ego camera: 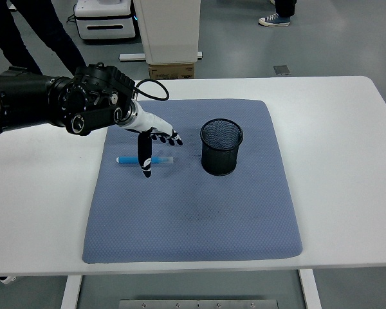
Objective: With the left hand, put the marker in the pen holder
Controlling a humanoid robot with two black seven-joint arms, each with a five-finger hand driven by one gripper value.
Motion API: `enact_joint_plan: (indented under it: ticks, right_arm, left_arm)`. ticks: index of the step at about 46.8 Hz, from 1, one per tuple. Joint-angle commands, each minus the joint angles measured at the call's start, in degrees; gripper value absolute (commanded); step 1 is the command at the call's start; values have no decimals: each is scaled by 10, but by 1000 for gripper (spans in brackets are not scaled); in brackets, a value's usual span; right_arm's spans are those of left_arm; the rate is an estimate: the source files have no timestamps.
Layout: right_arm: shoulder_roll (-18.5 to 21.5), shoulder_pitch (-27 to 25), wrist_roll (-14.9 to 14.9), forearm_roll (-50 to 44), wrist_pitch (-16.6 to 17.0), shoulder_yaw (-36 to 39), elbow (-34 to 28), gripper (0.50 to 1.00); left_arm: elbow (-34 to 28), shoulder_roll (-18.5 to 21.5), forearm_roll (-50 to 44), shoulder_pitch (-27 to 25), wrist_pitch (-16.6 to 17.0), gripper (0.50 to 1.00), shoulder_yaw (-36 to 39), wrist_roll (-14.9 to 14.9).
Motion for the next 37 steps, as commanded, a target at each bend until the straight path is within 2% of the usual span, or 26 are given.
enact_joint_plan:
  ticks: [1,15,22,37]
  right_arm:
    - [0,0,0,0,0,0,0,1000]
    - [0,0,0,0,0,0,0,1000]
    - [0,0,0,0,0,0,0,1000]
    - [0,0,0,0,0,0,0,1000]
  left_arm:
    - [0,-1,9,-4,0,1000,8,6]
    - [0,-1,9,-3,-1,1000,10,17]
    - [0,-1,9,-3,-1,1000,10,53]
    - [0,-1,9,-3,-3,1000,10,48]
